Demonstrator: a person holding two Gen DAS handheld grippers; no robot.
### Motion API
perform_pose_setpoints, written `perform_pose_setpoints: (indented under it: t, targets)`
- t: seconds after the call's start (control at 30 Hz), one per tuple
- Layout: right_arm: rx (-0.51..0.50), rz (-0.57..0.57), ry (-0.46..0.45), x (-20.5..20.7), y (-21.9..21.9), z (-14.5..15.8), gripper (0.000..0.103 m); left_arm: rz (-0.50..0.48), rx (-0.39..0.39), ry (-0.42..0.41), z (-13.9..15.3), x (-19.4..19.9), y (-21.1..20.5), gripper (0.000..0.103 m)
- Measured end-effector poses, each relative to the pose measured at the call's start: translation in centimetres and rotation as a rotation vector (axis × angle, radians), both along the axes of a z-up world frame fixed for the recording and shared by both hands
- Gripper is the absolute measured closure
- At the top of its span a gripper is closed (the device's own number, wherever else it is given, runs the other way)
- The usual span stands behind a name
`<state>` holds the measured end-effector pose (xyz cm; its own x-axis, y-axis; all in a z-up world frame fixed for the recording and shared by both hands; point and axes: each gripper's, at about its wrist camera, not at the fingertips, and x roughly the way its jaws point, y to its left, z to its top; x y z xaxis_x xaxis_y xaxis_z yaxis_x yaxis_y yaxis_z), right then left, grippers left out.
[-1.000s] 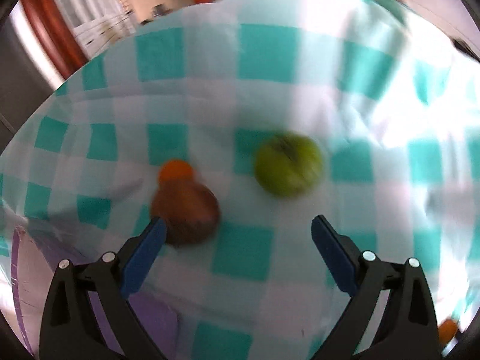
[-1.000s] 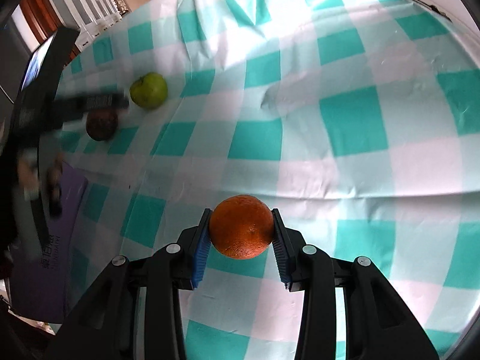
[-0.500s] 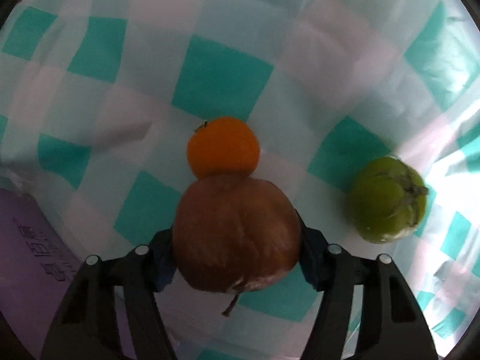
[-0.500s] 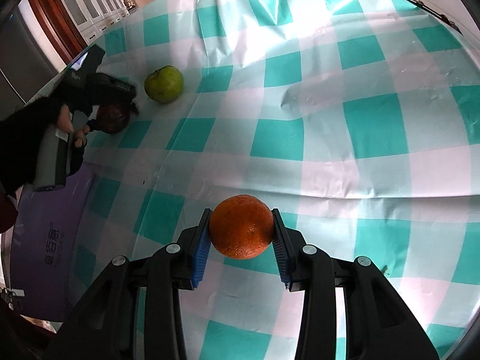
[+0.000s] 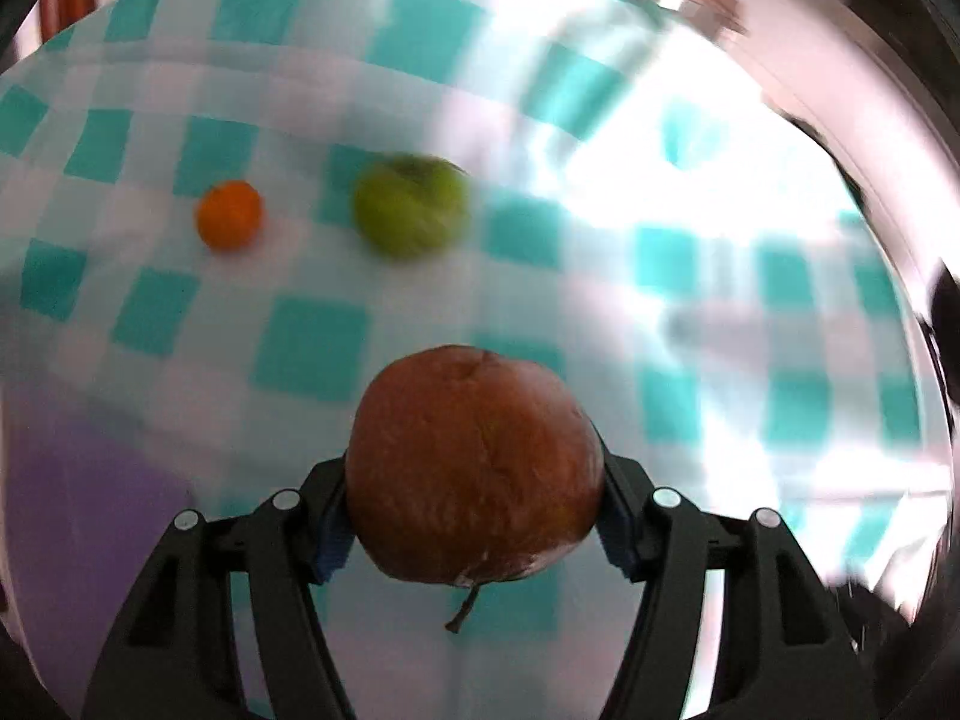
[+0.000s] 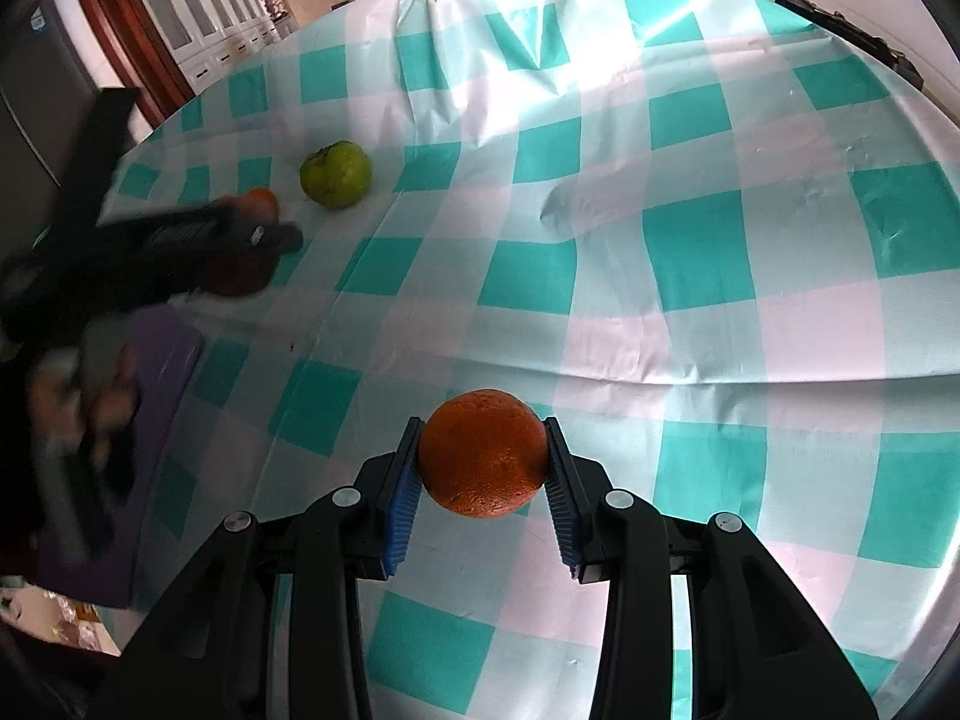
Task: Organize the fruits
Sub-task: 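Carry both fruits over the white box and open both tools to release them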
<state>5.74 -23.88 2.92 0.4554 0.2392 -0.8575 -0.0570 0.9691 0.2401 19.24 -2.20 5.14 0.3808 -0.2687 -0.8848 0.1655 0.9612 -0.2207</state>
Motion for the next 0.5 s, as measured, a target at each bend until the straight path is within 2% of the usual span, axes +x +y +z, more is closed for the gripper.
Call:
perform_pose_setpoints:
  t: [0.1,0.23,0.37,0.5]
  targets:
    - [-0.001,0.025,0.016,-0.2,-0.4,-0.7,0.064,-0.097,0.044,0.0,0.3,-3.7,-1.3,0.038]
    - [0.001,0.055,0.035,-1.0,-0.8,-1.4,0.064,-0.163,0.099,0.017,-0.7,-10.4,-2.1,0.038]
    - [0.025,0.089,0.032,-2.1,-0.7,-1.4,0.064,-0.177,0.119,0.027,-1.6,-14.9,-1.5,0.038]
    - [0.057,0.11,0.034,-3.4,0.2,-1.3,0.064,-0.179,0.144,0.01,-0.6,-17.0,-1.1,0.038]
